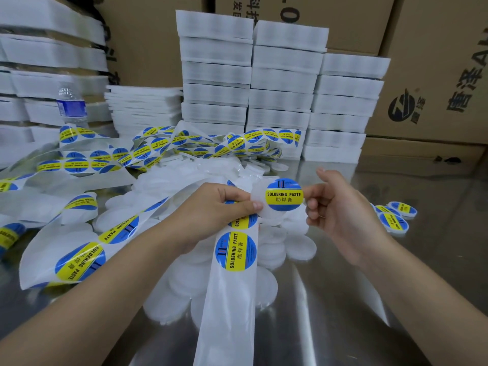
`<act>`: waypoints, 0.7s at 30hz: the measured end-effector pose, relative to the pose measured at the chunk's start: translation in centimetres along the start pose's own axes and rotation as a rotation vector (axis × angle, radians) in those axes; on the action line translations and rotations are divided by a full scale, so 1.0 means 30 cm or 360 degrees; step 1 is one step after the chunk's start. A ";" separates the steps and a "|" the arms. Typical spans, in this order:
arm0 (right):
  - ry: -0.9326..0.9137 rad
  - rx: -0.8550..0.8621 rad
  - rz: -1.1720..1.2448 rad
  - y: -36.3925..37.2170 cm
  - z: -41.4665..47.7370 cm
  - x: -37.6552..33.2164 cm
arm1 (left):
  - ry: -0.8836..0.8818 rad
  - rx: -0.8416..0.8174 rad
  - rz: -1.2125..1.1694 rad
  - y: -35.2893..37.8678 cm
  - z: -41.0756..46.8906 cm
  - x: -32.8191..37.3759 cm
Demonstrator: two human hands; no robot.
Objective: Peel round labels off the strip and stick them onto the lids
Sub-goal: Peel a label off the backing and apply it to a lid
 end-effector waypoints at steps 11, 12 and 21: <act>0.0041 -0.0044 -0.0095 0.010 0.008 0.015 | -0.0018 0.0001 0.0020 -0.004 0.001 0.000; 0.0041 -0.0050 -0.0096 0.012 0.008 0.015 | -0.0020 -0.0001 0.0021 -0.004 0.001 0.000; 0.0029 -0.0068 -0.0087 0.016 0.005 0.013 | -0.0045 -0.0006 0.0029 -0.006 0.000 -0.002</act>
Point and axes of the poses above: each hand's wrist, its own z-axis towards the middle knuckle, its own y-axis out of the palm, x = y × z, the point moved 5 cm from there along z, towards the middle knuckle, and after that the axes turned 9 degrees about y, right-handed, at the moved point
